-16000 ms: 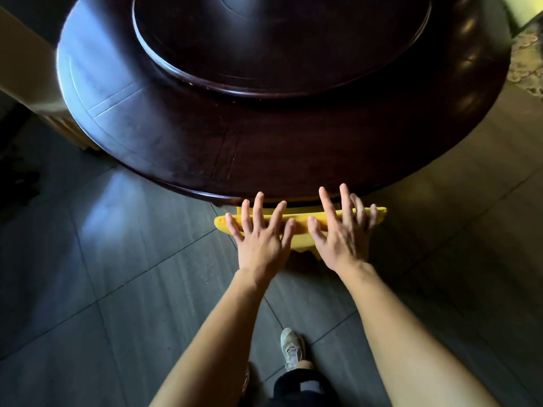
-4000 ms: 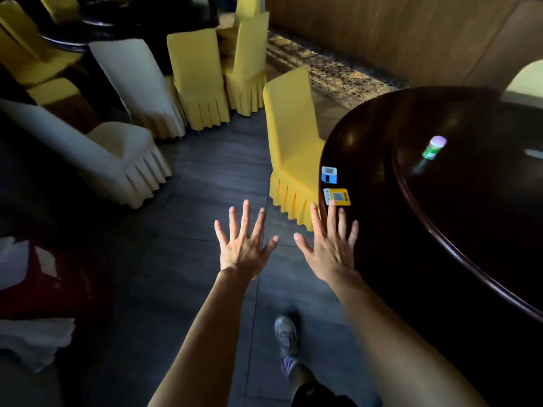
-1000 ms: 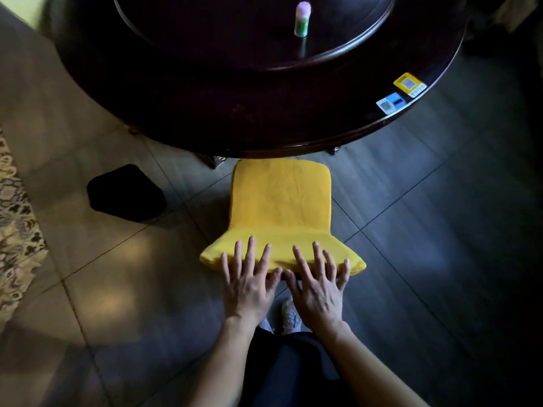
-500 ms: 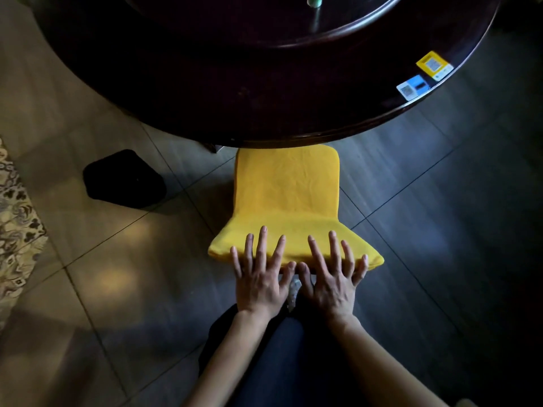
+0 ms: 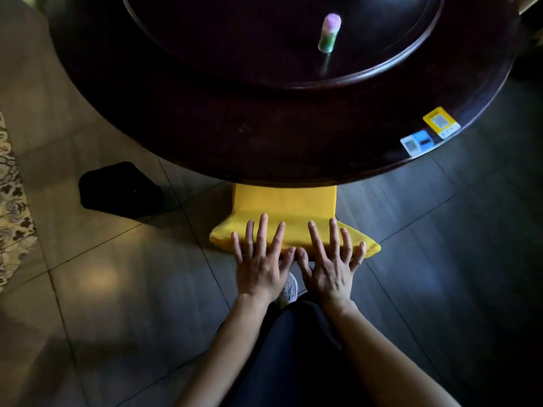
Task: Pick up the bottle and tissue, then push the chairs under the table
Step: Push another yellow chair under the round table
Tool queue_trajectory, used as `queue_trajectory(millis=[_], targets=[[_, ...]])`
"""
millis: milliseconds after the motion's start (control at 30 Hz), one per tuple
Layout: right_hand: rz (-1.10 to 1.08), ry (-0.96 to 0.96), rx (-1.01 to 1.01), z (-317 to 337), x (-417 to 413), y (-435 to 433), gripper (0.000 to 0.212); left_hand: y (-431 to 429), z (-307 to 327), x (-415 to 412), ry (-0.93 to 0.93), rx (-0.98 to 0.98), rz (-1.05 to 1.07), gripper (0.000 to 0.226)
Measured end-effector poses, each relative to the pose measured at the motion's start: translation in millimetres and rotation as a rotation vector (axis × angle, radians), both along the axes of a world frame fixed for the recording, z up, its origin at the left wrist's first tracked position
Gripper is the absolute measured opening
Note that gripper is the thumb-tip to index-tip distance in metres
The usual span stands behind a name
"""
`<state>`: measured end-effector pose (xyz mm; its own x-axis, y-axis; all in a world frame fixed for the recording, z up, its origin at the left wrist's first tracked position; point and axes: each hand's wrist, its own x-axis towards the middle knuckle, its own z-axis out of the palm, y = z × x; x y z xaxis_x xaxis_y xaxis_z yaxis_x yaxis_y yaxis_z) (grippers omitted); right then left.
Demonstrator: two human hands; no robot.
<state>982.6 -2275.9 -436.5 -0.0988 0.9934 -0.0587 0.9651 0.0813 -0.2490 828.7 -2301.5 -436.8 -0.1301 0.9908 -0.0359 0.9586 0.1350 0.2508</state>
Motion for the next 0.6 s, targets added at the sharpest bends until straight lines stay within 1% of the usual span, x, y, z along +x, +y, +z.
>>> queue_trajectory(millis=[100, 233, 333, 433, 600], targets=[[0.003, -0.017, -0.074, 4, -1, 37, 0.065, 35, 2, 0, -0.004, -0.011, 0.018, 0.063], [0.022, -0.021, -0.09, 9, -9, 87, 0.065, 87, 4, -5, -0.012, 0.007, 0.057, 0.062], [0.03, -0.02, -0.116, 9, -18, 121, 0.065, 123, 7, -13, -0.004, -0.022, 0.061, 0.062], [0.058, -0.012, -0.139, 8, -17, 142, 0.065, 138, 7, -11, 0.001, -0.037, 0.075, 0.062], [0.086, -0.013, -0.11, 4, -13, 143, 0.064, 134, -2, -14, 0.021, 0.008, 0.038, 0.06]])
